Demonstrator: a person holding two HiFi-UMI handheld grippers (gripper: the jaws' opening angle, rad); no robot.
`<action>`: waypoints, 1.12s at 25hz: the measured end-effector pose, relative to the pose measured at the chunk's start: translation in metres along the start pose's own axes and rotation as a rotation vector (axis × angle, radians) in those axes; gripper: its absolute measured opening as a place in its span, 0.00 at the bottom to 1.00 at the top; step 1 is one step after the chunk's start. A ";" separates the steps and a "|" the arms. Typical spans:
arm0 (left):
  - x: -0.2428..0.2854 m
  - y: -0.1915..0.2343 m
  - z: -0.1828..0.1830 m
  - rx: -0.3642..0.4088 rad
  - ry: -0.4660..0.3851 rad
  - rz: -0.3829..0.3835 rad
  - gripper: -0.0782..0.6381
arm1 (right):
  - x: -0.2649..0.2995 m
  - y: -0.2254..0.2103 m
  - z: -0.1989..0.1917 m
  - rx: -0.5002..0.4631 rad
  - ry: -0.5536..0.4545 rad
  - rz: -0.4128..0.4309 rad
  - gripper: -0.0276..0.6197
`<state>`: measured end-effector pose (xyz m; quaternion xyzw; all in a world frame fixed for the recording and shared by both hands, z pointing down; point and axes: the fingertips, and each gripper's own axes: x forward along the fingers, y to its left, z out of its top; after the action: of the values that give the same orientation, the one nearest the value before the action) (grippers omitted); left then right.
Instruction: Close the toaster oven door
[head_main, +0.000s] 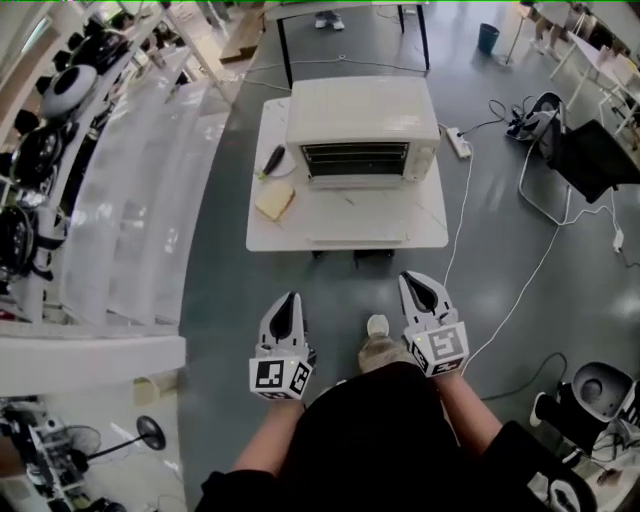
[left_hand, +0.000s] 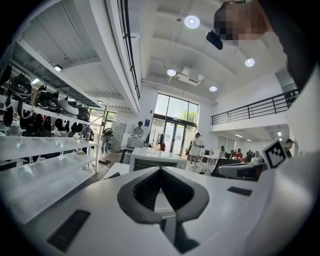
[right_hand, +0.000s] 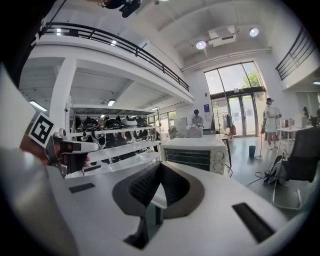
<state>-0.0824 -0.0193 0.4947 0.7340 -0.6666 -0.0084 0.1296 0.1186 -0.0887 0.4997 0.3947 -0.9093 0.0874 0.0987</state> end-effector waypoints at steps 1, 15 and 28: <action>0.008 0.001 -0.001 0.007 0.011 0.002 0.13 | 0.005 -0.007 -0.001 0.011 0.001 0.001 0.08; 0.079 0.034 -0.027 -0.003 0.084 0.059 0.13 | 0.062 -0.050 0.011 0.002 0.013 0.023 0.08; 0.132 0.086 -0.114 -0.109 0.280 -0.028 0.13 | 0.105 -0.032 0.020 -0.039 0.069 -0.064 0.08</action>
<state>-0.1306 -0.1350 0.6430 0.7292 -0.6303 0.0561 0.2606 0.0696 -0.1890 0.5087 0.4184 -0.8938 0.0800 0.1404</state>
